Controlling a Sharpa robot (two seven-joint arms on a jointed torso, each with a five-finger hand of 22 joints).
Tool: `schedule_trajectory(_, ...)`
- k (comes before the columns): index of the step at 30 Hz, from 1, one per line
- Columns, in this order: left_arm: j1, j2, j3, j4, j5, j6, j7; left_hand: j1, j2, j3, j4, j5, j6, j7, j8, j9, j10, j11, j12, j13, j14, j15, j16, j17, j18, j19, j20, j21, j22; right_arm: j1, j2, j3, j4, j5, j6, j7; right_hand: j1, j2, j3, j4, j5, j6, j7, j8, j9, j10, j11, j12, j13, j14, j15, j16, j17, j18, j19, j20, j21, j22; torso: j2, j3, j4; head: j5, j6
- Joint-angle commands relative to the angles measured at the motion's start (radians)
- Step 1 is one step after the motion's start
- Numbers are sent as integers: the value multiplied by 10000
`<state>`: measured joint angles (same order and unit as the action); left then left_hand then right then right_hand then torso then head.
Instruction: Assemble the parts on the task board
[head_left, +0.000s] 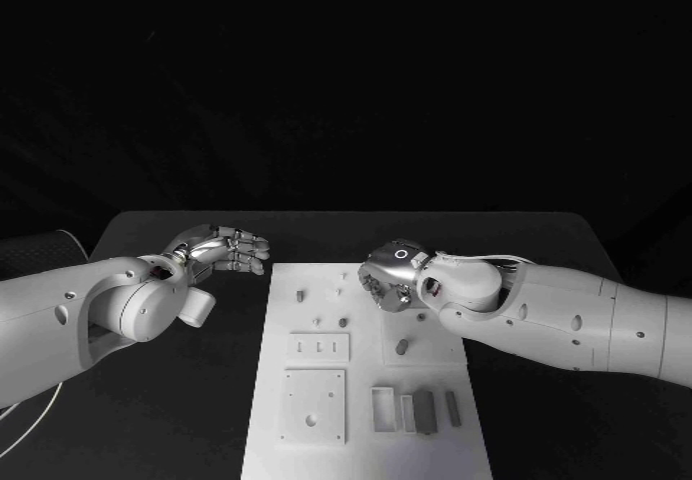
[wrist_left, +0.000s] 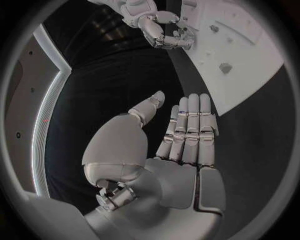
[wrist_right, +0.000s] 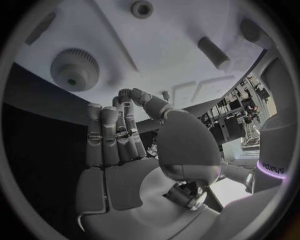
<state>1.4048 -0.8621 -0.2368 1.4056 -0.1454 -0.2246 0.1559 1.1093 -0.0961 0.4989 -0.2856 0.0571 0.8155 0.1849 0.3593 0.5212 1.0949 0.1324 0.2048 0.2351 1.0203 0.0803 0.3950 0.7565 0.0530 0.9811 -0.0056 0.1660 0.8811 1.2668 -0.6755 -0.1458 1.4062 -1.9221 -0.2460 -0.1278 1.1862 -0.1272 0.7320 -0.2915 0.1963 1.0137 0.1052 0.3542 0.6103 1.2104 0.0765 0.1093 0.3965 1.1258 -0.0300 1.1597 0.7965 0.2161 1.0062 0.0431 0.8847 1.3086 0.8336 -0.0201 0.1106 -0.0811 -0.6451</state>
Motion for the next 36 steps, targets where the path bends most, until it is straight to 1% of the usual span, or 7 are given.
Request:
schedule_trajectory(1, 20, 22, 8, 6, -28, -29, 104, 60, -73, -76, -6, -60, -73, -21, -33, 13, -69, 2, -49, 9, 57, -7, -71, 18, 20, -16, -76, -50, -9, 59, 78, 7, 52, -489, -133, -379, 134, 169, 59, 6, 30, 90, 16, 31, 25, 427, -123, 212, 795, 92, -113, 68, 13, 457, 46, -13, 76, 209, 6, 0, 3, 4, 45)
schedule_trajectory(8, 20, 42, 8, -21, -28, -45, 120, 66, -73, -78, -8, -60, -78, -18, -40, 16, -76, 6, -58, 12, 60, -8, -80, 27, 15, -13, -81, -54, -10, 68, 463, 11, -47, -611, -606, -500, 131, 144, 69, 4, 31, 130, 1, 21, 50, 455, -139, 213, 855, 120, -129, 107, 16, 457, 73, -37, 119, 208, 12, 2, 9, 35, 131)
schedule_trajectory(13, 20, 71, 8, -43, -34, -23, 129, 67, -85, -85, -10, -60, -86, -15, -51, 20, -86, 12, -70, 14, 64, -9, -91, 38, 7, -11, -86, -60, -11, 79, 903, 12, -428, -762, -923, -760, 129, 134, 76, 7, 31, 151, -6, 12, 63, 471, -147, 213, 889, 143, -135, 126, 13, 457, 92, -51, 143, 205, 3, -23, 24, 59, 236)
schedule_trajectory(20, 20, 92, 9, -86, -35, -38, 134, 69, -95, -90, -11, -61, -94, -11, -60, 23, -94, 17, -81, 16, 64, -9, -103, 48, 0, -10, -91, -66, -12, 77, 1264, 10, -785, -807, -1015, -855, 130, 116, 85, 2, 31, 204, -25, 0, 94, 526, -174, 223, 965, 205, -163, 172, 8, 457, 142, -86, 203, 204, 27, -4, 12, 160, 390)
schedule_trajectory(24, 21, 91, 10, -100, -44, -32, 138, 72, -99, -93, -11, -61, -101, -7, -68, 25, -98, 19, -86, 18, 65, -9, -110, 54, -4, -10, -94, -70, -13, 75, 1415, 10, -961, -839, -1081, -870, 133, 115, 89, 1, 32, 205, -26, -4, 96, 526, -176, 221, 972, 207, -165, 174, 6, 457, 143, -90, 207, 203, 46, 2, 20, 186, 387)
schedule_trajectory(33, 22, 112, 17, -105, -80, -13, 136, 77, -101, -95, -11, -60, -113, -1, -81, 27, -104, 23, -97, 22, 68, -9, -123, 65, -10, -8, -99, -75, -14, 68, 1669, 10, -1336, -863, -1267, -872, 143, 113, 100, -1, 33, 212, -30, -10, 103, 527, -178, 215, 988, 213, -168, 178, 1, 457, 148, -98, 216, 202, 98, -48, 113, 175, 393)
schedule_trajectory(36, 22, 116, 18, -113, -87, 9, 133, 78, -102, -96, -11, -61, -116, 0, -84, 28, -105, 23, -99, 23, 69, -9, -126, 68, -12, -7, -100, -77, -14, 68, 1705, 11, -1404, -867, -1250, -853, 146, 106, 102, -3, 33, 217, -31, -12, 106, 530, -180, 215, 995, 217, -171, 180, 0, 457, 150, -101, 220, 201, 103, -62, 124, 176, 391)
